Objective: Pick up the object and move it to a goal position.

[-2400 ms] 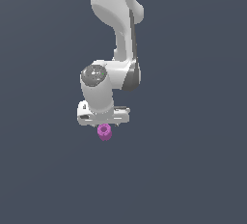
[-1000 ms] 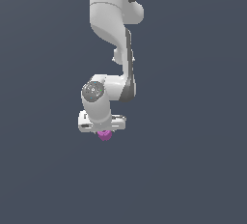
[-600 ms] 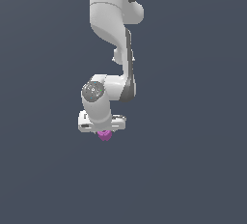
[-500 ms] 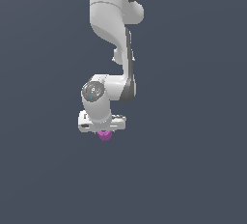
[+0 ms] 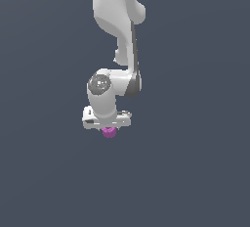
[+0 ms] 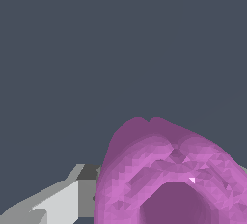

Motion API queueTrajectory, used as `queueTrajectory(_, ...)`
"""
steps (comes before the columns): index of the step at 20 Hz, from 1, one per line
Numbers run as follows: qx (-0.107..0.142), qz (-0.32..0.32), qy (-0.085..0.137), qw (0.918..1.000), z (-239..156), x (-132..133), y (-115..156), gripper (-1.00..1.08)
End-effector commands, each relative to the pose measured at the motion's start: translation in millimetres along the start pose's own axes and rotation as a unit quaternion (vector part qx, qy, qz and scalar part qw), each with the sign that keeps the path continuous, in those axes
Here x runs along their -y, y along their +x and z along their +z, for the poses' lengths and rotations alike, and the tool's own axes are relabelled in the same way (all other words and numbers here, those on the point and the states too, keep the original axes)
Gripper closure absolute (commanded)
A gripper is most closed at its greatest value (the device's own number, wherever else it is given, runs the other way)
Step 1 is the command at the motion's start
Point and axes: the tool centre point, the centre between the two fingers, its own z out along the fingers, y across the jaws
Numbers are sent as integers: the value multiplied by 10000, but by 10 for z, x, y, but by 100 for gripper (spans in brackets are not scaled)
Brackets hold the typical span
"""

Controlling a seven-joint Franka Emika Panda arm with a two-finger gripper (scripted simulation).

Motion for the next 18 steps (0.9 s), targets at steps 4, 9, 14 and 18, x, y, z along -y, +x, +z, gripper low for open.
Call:
queueTrajectory(4,-5,-3,0,10000,-232,212,-175,108)
queueTrajectory(9,-4,-3,-4,10000,-532,487,-405,108)
queueTrajectory(14,-4,-4,-7,10000,-837,765,-632,108)
queueTrajectory(18,-4,-4,-7,10000,-1042,948,-777,108)
